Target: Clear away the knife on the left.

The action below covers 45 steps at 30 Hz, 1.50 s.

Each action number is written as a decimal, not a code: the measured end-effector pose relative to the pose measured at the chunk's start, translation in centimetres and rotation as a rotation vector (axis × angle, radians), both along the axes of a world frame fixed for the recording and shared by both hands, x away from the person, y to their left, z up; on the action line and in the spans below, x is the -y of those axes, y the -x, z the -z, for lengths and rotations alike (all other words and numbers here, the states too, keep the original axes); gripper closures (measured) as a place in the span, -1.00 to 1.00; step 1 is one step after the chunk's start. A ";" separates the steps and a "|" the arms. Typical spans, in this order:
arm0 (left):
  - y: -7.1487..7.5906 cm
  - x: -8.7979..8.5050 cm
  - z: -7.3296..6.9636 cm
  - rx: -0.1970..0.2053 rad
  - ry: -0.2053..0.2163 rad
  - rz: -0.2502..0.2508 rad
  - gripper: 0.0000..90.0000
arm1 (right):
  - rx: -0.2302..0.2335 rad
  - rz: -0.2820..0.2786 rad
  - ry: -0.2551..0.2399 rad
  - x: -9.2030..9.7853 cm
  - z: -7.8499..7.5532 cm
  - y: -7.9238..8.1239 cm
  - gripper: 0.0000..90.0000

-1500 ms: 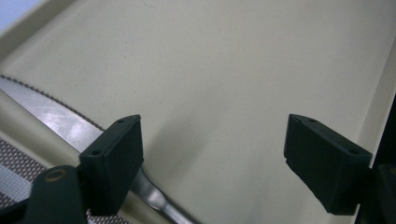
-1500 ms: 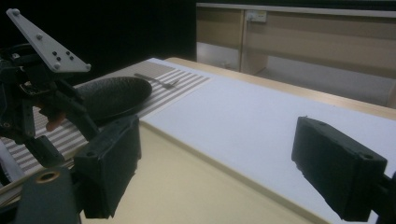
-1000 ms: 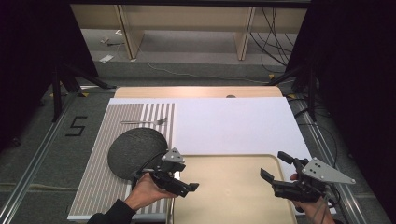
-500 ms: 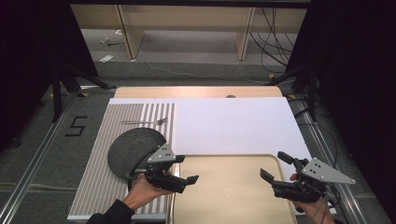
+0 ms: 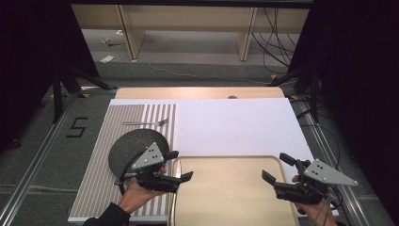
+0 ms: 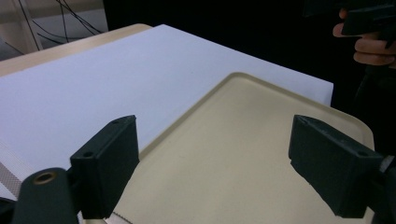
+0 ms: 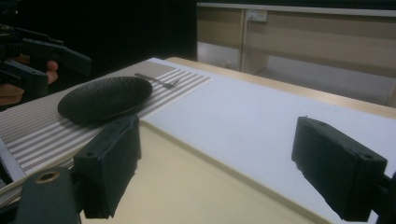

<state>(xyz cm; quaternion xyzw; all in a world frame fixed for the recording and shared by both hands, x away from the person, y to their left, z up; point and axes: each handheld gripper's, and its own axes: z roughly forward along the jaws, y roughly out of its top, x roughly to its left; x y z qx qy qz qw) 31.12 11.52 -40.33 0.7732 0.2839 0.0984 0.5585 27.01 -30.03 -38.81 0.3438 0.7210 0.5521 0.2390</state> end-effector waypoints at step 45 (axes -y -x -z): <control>2.4 -2.1 0.6 0.063 0.046 -0.081 -0.64 | -0.015 -0.017 -0.011 -0.2 0.1 0.3 -0.64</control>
